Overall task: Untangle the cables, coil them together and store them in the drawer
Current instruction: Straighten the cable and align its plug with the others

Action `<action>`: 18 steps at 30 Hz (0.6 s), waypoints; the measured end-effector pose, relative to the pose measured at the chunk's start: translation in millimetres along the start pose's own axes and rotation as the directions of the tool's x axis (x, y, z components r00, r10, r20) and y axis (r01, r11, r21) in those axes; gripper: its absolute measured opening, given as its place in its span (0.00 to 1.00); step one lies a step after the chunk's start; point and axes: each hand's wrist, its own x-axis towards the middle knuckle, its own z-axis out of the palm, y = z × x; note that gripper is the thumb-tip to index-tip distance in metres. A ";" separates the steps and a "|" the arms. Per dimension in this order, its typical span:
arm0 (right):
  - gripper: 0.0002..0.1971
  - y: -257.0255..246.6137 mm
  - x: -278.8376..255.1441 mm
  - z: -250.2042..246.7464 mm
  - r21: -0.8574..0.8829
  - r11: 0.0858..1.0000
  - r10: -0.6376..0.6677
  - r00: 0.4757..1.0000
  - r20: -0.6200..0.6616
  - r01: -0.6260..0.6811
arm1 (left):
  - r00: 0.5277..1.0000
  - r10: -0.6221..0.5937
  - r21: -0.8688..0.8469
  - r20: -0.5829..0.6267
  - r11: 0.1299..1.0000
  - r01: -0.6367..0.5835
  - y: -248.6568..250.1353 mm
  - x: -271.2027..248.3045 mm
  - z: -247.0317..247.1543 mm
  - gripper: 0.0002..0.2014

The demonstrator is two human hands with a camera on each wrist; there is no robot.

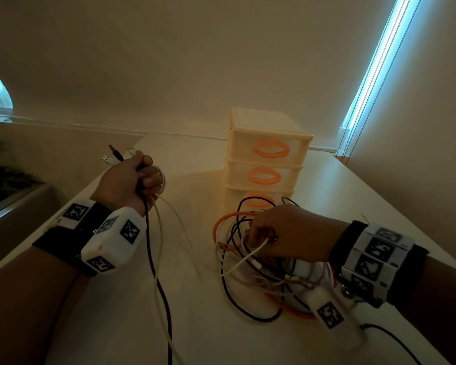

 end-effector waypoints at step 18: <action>0.09 -32.7 -12.9 -61.5 -0.452 0.890 0.044 0.976 0.215 0.060 | 1.000 -0.010 0.065 -0.019 0.998 0.011 1.6 2.3 -1.5 0.22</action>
